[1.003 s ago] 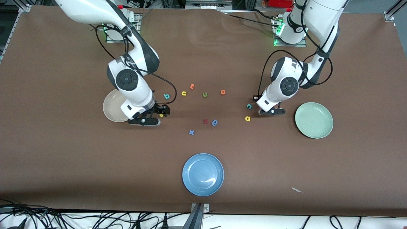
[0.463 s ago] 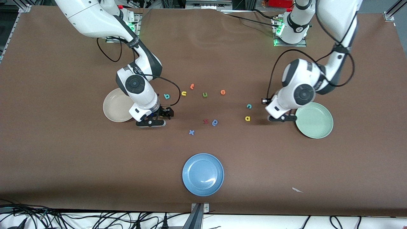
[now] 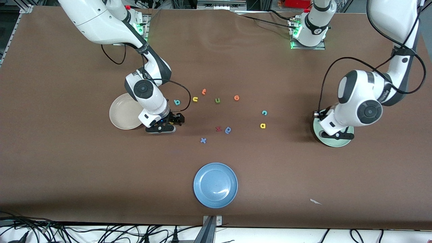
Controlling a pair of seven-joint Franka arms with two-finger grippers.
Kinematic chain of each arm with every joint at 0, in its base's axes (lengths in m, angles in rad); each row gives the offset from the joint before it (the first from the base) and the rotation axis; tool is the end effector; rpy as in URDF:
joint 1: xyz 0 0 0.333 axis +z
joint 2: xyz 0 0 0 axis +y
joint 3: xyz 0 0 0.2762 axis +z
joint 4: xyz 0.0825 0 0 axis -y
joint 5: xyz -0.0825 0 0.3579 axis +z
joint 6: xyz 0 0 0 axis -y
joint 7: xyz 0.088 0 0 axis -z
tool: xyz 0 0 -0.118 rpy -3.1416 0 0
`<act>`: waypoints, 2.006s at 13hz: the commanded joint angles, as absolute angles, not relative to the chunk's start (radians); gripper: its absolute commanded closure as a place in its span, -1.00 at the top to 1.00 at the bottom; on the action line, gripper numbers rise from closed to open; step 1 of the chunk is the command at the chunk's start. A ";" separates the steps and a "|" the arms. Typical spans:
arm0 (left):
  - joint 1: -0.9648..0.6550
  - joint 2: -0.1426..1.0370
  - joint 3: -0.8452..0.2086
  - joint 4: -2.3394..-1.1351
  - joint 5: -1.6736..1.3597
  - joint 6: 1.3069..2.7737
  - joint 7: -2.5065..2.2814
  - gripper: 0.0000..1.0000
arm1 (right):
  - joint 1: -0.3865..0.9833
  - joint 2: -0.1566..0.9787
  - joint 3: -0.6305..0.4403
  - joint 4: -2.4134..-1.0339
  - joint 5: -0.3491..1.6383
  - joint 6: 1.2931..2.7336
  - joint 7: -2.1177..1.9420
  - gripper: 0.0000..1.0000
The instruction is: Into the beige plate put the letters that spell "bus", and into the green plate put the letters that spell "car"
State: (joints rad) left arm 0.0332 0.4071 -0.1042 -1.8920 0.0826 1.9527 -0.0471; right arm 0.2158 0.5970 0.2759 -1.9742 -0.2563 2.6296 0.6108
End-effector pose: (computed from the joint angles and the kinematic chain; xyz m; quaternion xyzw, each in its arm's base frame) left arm 0.5493 -0.0320 0.2375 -0.9847 0.0328 0.1697 0.0242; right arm 0.5129 0.2804 0.1585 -0.9986 -0.0235 -0.0350 0.0314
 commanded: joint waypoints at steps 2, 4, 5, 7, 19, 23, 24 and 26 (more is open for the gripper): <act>0.101 0.557 -0.115 -1.847 0.136 1.991 0.029 -1.00 | 0.215 0.575 0.275 -2.031 -0.278 2.654 0.629 1.00; 0.107 0.575 -0.117 -1.845 0.137 1.994 0.031 -1.00 | 0.215 0.574 0.275 -2.036 -0.278 2.654 0.629 0.99; 0.109 0.575 -0.117 -1.845 0.137 1.994 0.031 -0.94 | 0.216 0.574 0.273 -2.037 -0.278 2.654 0.629 0.98; 0.107 0.568 -0.118 -1.842 0.133 1.991 0.029 0.63 | 0.216 0.574 0.275 -2.042 -0.278 2.654 0.629 0.87; -0.041 0.514 -0.359 -1.773 0.006 2.047 -0.572 0.99 | 0.221 0.574 0.275 -2.040 -0.282 2.654 0.627 -0.10; -0.123 0.545 -0.357 -1.894 0.015 2.233 -0.679 0.96 | 0.221 0.574 0.275 -2.040 -0.282 2.654 0.626 -0.42; -0.127 0.545 -0.357 -1.928 0.017 2.276 -0.680 0.92 | 0.221 0.574 0.275 -2.042 -0.282 2.654 0.627 -0.53; -0.130 0.546 -0.356 -1.985 0.023 2.356 -0.680 0.85 | 0.221 0.572 0.275 -2.042 -0.282 2.654 0.624 -0.75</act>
State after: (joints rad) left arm -0.1279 0.5686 -0.3652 -1.9279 0.0235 2.2971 -0.6747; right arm 0.2189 0.5789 0.2778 -2.0156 -0.2647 2.6345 0.6108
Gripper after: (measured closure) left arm 0.035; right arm 0.718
